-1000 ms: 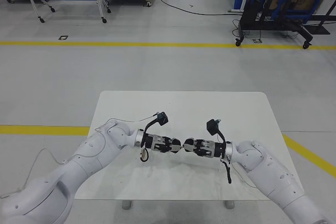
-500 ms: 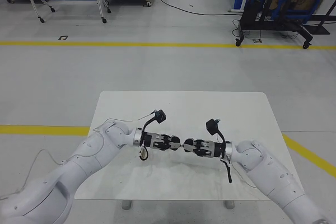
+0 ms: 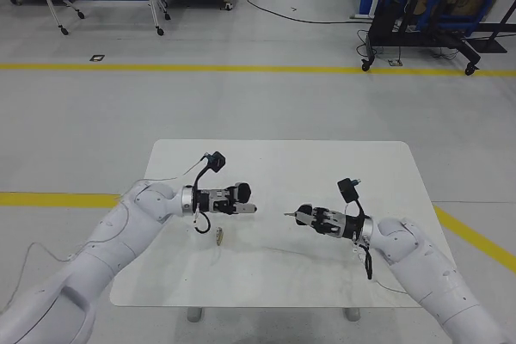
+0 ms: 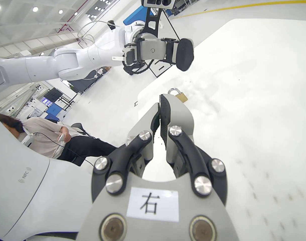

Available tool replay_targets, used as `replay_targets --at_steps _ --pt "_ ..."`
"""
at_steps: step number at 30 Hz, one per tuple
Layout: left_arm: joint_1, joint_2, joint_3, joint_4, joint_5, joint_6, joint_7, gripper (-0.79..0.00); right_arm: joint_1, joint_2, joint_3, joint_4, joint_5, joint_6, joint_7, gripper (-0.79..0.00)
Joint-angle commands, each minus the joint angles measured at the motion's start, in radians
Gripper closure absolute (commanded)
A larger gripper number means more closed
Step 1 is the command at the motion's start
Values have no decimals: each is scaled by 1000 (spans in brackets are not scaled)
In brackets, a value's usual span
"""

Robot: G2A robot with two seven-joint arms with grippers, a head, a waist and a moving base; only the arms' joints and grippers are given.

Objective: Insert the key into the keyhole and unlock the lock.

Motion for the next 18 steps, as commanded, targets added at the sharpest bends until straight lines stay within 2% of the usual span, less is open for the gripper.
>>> replay_targets --at_steps 1,2,9,11,13,15,18 --pt "23 26 -55 -13 64 0 45 -785 -9 3 9 -6 10 -6 1 0" --pt "41 38 -83 -26 92 2 82 -785 -13 4 10 -9 18 -10 2 0" --pt "41 38 -83 -26 92 2 82 -785 -13 4 10 -9 18 -10 2 0" --pt "41 39 -83 -47 143 32 80 -785 -13 4 10 -9 18 -10 2 0" --pt "34 48 -99 -89 323 117 109 -785 -13 4 10 -9 18 -10 2 0" --pt "59 65 -123 -171 513 228 158 -785 -13 4 10 -9 18 -10 2 0" --pt "144 110 -182 -383 808 493 161 -785 -13 4 10 -9 18 -10 2 0"
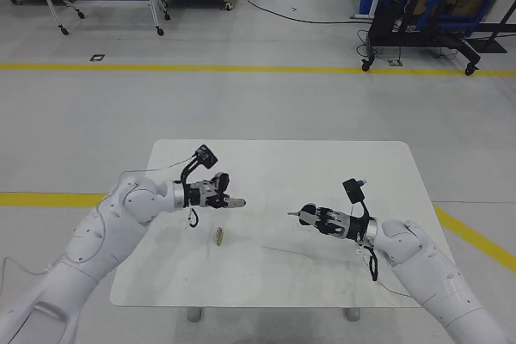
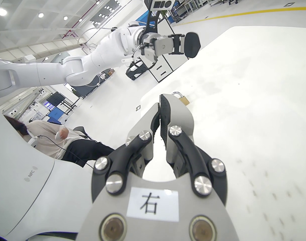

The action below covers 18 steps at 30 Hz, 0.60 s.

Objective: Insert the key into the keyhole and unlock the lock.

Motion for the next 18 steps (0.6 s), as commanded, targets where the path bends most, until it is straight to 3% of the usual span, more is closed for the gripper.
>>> replay_targets --at_steps 1,5,8,14,16,18 --pt "84 34 -44 -196 245 212 -36 -785 0 0 0 0 0 0 0 0" --pt "285 102 -147 -552 469 455 -263 -785 0 0 0 0 0 0 0 0" --pt "394 128 -194 -699 532 512 -370 -785 0 0 0 0 0 0 0 0" --pt "475 139 -223 -777 594 617 -495 -785 0 0 0 0 0 0 0 0" --pt "471 134 -211 -766 585 621 -506 -714 0 0 0 0 0 0 0 0" --pt "456 127 -199 -741 570 620 -502 -702 0 0 0 0 0 0 0 0"
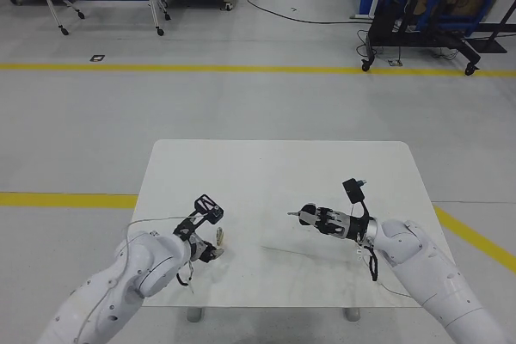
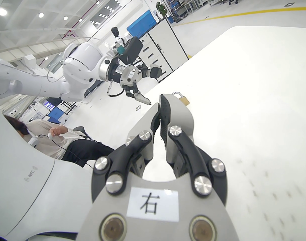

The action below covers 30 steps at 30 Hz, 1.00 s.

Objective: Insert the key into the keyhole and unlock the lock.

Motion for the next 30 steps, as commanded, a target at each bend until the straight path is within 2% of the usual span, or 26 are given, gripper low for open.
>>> replay_targets --at_steps 1,3,8,14,17,21,30 --pt "-18 -7 12 31 -19 -13 7 -705 0 0 0 0 0 0 0 0" --pt "-42 -16 23 75 -56 -30 14 -702 0 0 0 0 0 0 0 0" --pt "-107 -39 60 167 -86 -39 15 -616 0 0 0 0 0 0 0 0" --pt "-161 -65 108 231 -98 -53 8 -563 0 0 0 0 0 0 0 0" --pt "-179 -75 126 248 -100 -55 6 -468 0 0 0 0 0 0 0 0" --pt "-198 -87 147 261 -83 -53 -4 -385 0 0 0 0 0 0 0 0" --pt "-225 -112 184 284 -82 -62 -5 -369 0 0 0 0 0 0 0 0"
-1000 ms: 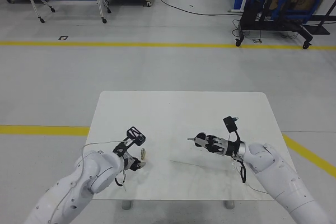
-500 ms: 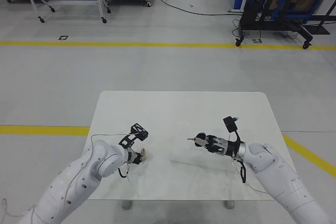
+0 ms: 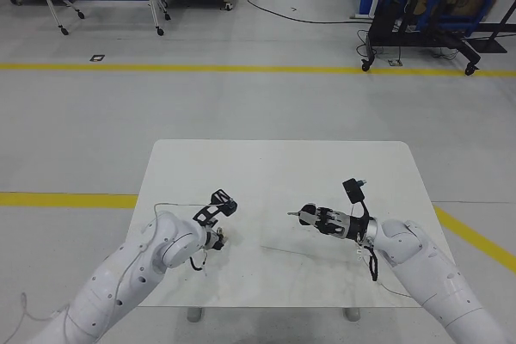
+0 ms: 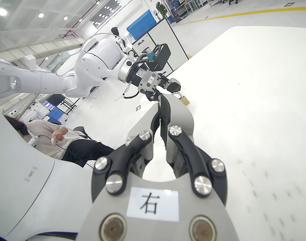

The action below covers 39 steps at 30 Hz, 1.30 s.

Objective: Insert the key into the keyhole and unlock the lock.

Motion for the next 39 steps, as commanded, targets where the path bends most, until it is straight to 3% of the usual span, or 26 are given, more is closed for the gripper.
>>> replay_targets --at_steps 1,14,20,27,35,39 --pt "-4 -4 7 2 -3 -11 -3 -363 0 0 0 0 0 0 0 0" --pt "-10 -16 2 2 13 -19 -32 -280 0 0 0 0 0 0 0 0" --pt "2 -15 -18 -6 22 -20 -46 -163 0 0 0 0 0 0 0 0" --pt "-10 -25 -11 16 9 -46 -55 -80 0 0 0 0 0 0 0 0" --pt "-38 -38 -1 44 11 -67 -71 0 0 0 0 0 0 0 0 0" --pt "-52 -46 7 65 5 -76 -67 0 0 0 0 0 0 0 0 0"
